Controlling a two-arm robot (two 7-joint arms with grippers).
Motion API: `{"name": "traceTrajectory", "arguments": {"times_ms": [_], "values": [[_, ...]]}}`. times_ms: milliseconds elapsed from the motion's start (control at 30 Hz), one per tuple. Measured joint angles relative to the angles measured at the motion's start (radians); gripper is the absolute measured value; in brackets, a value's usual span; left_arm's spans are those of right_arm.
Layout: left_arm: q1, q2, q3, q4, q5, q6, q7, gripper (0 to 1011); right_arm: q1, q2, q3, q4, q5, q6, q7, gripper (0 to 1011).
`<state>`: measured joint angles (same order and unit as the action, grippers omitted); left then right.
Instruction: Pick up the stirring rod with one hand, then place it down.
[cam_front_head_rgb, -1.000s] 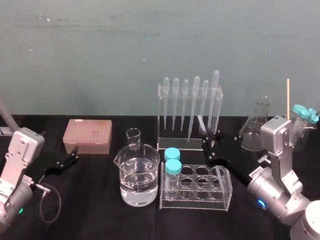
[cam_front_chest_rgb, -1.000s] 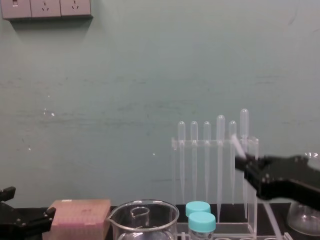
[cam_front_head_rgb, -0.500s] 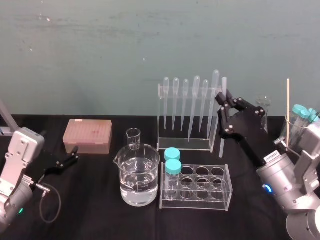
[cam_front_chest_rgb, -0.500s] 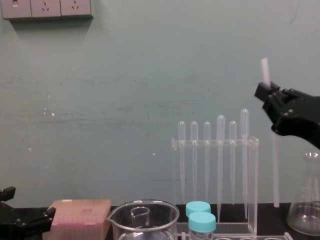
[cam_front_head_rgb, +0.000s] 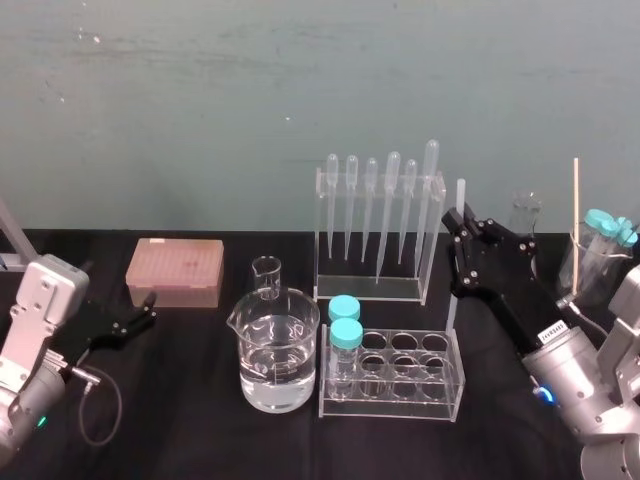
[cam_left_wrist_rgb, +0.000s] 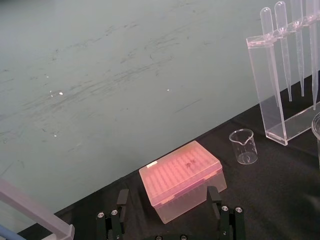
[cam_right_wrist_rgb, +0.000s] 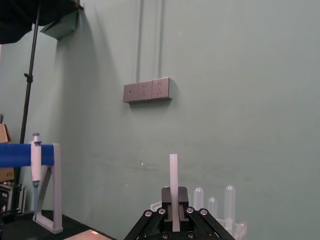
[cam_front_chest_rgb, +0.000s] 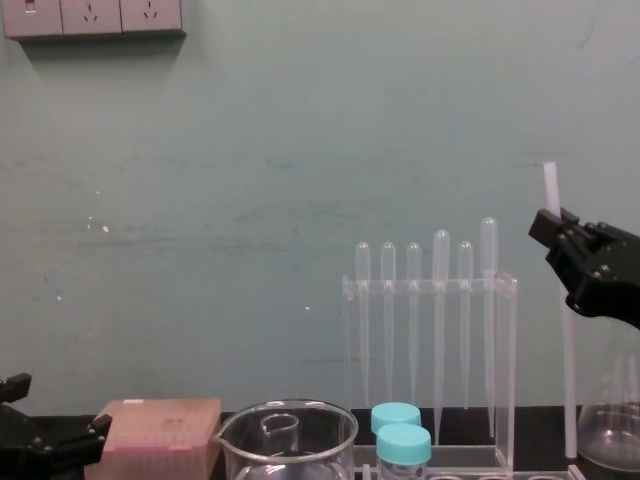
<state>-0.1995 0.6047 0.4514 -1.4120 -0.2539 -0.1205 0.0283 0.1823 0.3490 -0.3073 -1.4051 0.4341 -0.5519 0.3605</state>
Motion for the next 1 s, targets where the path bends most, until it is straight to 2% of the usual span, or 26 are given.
{"name": "traceTrajectory", "arguments": {"times_ms": [1000], "values": [[0.000,0.000,0.000,0.000,0.000,0.000,0.000,1000,0.002,0.000,-0.003,-0.004,-0.002,-0.004,-0.001,66]]}}
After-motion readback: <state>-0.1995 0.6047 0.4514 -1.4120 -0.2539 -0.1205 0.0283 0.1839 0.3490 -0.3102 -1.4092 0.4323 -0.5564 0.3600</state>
